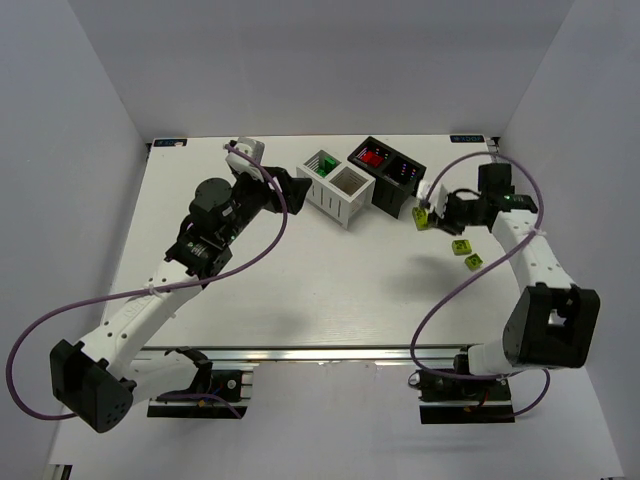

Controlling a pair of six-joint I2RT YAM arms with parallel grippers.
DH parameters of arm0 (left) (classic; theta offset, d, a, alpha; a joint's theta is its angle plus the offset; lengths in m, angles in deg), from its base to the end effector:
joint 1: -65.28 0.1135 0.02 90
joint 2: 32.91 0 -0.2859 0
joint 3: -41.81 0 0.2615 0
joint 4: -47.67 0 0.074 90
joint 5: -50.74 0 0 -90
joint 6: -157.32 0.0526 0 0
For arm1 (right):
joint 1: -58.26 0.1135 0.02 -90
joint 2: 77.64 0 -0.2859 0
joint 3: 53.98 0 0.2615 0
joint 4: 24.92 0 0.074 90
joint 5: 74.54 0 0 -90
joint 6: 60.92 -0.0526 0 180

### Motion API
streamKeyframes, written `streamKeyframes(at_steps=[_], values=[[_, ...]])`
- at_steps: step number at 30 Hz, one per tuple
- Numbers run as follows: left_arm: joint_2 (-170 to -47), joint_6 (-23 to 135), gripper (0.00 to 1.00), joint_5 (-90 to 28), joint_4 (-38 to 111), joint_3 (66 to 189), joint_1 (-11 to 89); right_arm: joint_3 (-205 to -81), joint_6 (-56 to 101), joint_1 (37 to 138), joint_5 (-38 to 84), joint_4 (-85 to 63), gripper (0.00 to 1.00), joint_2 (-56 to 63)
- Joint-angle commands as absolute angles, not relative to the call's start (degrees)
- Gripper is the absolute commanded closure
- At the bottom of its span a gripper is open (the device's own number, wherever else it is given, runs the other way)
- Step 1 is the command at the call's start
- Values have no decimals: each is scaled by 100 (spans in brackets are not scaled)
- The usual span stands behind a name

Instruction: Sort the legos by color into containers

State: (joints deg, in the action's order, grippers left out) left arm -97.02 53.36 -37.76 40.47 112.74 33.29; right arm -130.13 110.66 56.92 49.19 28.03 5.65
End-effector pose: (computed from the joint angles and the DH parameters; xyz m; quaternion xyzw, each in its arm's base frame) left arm 0.2379 -0.1502 0.4009 0.1203 0.6992 -0.2836 0.6452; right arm 0.3054 0.0221 0.2629 -0.6530 0.6588 0.0465 0.3707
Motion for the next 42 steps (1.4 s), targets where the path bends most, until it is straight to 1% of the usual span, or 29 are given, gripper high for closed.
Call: streamKeyframes(at_steps=[1, 2, 3, 7, 12, 13, 15, 18, 25, 29, 33, 35, 41, 42], values=[[-9478, 5413, 2, -3838, 4117, 11211, 3346, -13710, 8324, 5956, 5913, 1984, 100, 6], [-9487, 5431, 2, -3847, 4117, 11202, 3346, -13763, 7809, 6001, 5949, 1738, 100, -134], [-9522, 5440, 2, -3847, 4117, 11194, 3346, -13807, 6847, 6019, 6010, 1187, 100, -196], [-9653, 5457, 2, -3847, 4126, 11185, 3346, -14009, 5251, 6098, 5923, 41, 100, -258], [-9751, 5493, 2, -3829, 4126, 11194, 3355, -14476, 4307, 6221, 5563, -759, 100, 259], [-9733, 5501, 2, -3838, 4117, 11185, 3355, -14459, 3801, 6256, 5040, -1309, 100, 530], [-9733, 5501, 2, -3829, 4135, 11185, 3355, -14458, 3639, 6257, 5000, -1516, 100, 734], [-9742, 5501, 2, -3785, 4152, 11176, 3355, -14476, 3533, 6362, 4632, -1824, 100, 1068], [-9856, 5528, 2, -3759, 4144, 11185, 3355, -14432, 3321, 6713, 3350, -2466, 100, 1508], [-9953, 5537, 2, -3706, 4126, 11202, 3355, -14318, 3409, 6802, 2944, -2624, 100, 1666], [-9988, 5528, 2, -3680, 4108, 11211, 3355, -14300, 3418, 6802, 2671, -2590, 98, 1851], [-9970, 5537, 2, -3697, 4108, 11202, 3355, -14256, 3497, 6802, 2653, -2607, 96, 1965], [-9988, 5537, 2, -3654, 4108, 11211, 3355, -14274, 3471, 6802, 2750, -2554, 94, 2150], [-9988, 5537, 2, -3645, 4108, 11211, 3355, -14274, 3480, 6802, 2759, -2545, 93, 2159]])
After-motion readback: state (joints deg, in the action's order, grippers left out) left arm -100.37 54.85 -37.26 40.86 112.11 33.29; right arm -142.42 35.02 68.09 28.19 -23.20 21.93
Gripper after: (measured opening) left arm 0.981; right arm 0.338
